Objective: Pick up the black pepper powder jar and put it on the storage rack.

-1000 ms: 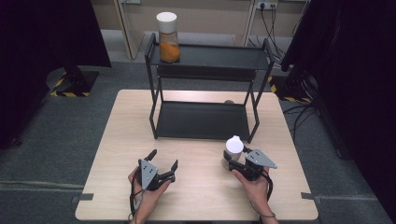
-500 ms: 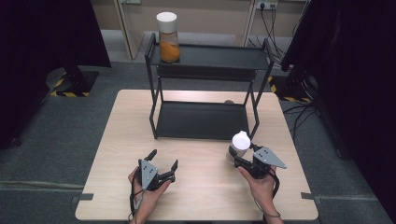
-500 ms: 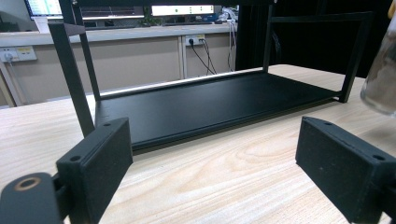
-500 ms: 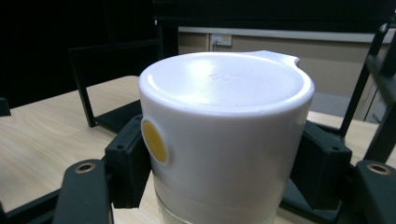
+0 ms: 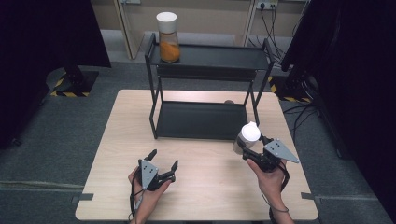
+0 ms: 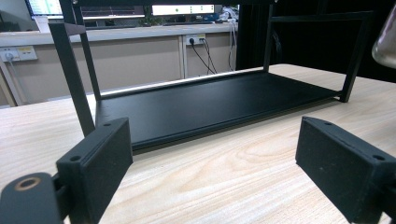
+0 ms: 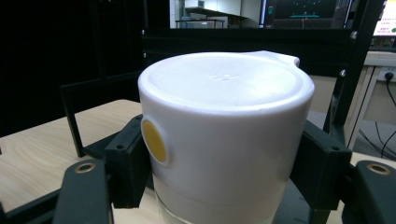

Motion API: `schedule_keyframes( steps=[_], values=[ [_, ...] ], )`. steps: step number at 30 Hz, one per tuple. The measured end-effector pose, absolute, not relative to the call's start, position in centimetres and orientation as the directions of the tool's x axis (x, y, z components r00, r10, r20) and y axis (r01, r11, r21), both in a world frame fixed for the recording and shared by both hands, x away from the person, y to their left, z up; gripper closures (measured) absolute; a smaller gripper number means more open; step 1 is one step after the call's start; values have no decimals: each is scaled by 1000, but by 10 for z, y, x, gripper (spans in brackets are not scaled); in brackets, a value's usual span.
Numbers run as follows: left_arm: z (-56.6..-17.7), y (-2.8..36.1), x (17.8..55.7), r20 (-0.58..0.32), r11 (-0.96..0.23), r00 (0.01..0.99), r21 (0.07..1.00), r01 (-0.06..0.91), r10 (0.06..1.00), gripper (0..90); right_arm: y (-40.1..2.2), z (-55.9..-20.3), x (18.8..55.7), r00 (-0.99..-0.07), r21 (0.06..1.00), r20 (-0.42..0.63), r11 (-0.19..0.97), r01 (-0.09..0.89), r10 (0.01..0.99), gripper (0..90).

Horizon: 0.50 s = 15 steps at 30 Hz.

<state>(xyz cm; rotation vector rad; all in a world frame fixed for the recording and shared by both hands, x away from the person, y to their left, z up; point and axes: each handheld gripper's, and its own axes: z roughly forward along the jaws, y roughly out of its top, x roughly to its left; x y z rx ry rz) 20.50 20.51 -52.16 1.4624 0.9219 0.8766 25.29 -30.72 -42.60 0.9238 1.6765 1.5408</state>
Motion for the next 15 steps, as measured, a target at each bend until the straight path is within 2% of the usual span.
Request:
schedule_keyframes(
  steps=[15],
  values=[
    [-521, 205, 205, 27, -59, 415, 996, 66, 910, 106, -314, -382, 264, -513, 999, -26, 10, -34, 858, 307]
  ],
)
